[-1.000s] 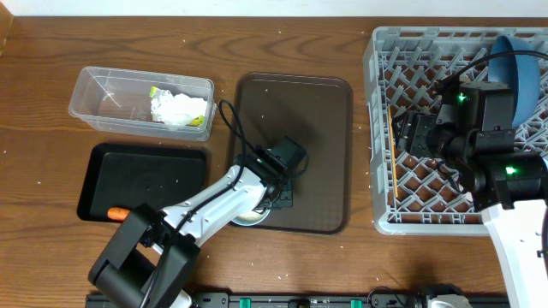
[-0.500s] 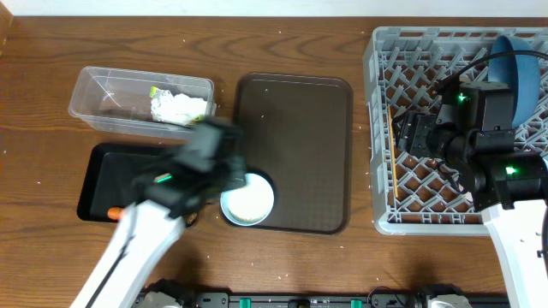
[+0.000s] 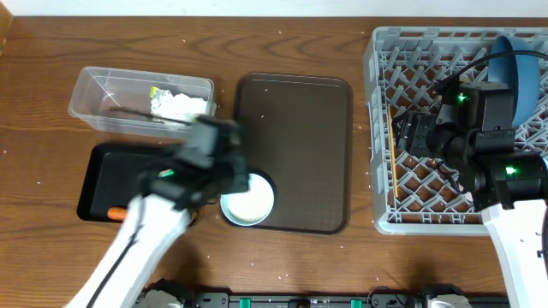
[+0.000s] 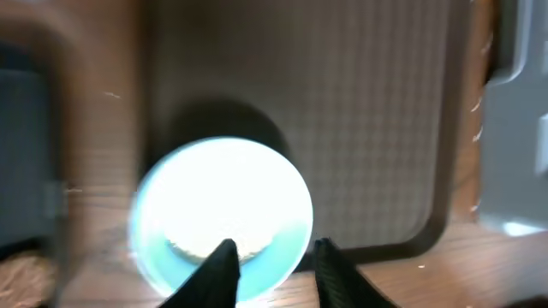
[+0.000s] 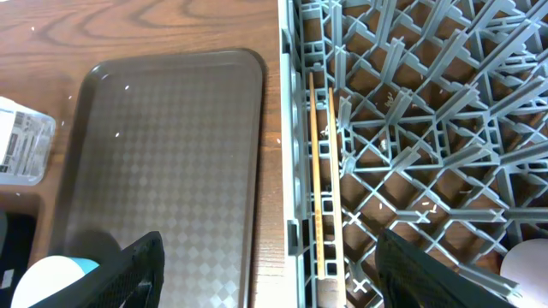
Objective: Sort waste into correct bins and load items into the dishwasher rack
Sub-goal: 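Grasp the white bowl's rim with the left gripper, then carry the bowl left and tip its contents onto the black tray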
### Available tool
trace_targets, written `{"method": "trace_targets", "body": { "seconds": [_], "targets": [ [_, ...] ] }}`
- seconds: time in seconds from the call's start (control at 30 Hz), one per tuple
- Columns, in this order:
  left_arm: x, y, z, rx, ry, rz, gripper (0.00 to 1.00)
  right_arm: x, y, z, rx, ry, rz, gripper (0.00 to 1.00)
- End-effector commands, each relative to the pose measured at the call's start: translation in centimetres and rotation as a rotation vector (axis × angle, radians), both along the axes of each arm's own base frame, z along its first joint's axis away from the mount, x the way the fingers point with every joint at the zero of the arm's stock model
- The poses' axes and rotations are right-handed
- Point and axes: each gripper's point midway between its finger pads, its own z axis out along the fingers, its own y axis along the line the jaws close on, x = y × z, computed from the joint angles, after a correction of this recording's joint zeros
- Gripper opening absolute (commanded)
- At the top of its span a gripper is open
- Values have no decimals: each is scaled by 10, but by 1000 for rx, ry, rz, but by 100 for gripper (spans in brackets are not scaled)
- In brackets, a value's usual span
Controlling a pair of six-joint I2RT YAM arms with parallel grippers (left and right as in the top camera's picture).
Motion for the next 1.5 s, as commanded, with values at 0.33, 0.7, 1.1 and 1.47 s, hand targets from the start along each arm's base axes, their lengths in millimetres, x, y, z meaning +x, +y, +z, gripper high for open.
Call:
{"method": "trace_targets", "body": {
  "seconds": [0.33,0.7,1.1,1.47],
  "targets": [
    [-19,-41,-111,283,178,-27,29,-4,-3,0,17,19,-27,73],
    [-20,-46,-137,293,233,-25,6,-5,-3,0,17,20,-27,73],
    [2,-7,-61,460,47,50,6,-4,-3,0,17,18,-27,73],
    [2,-5,-3,286,-70,93,6,-5,-3,0,17,22,-27,73]
  ]
}}
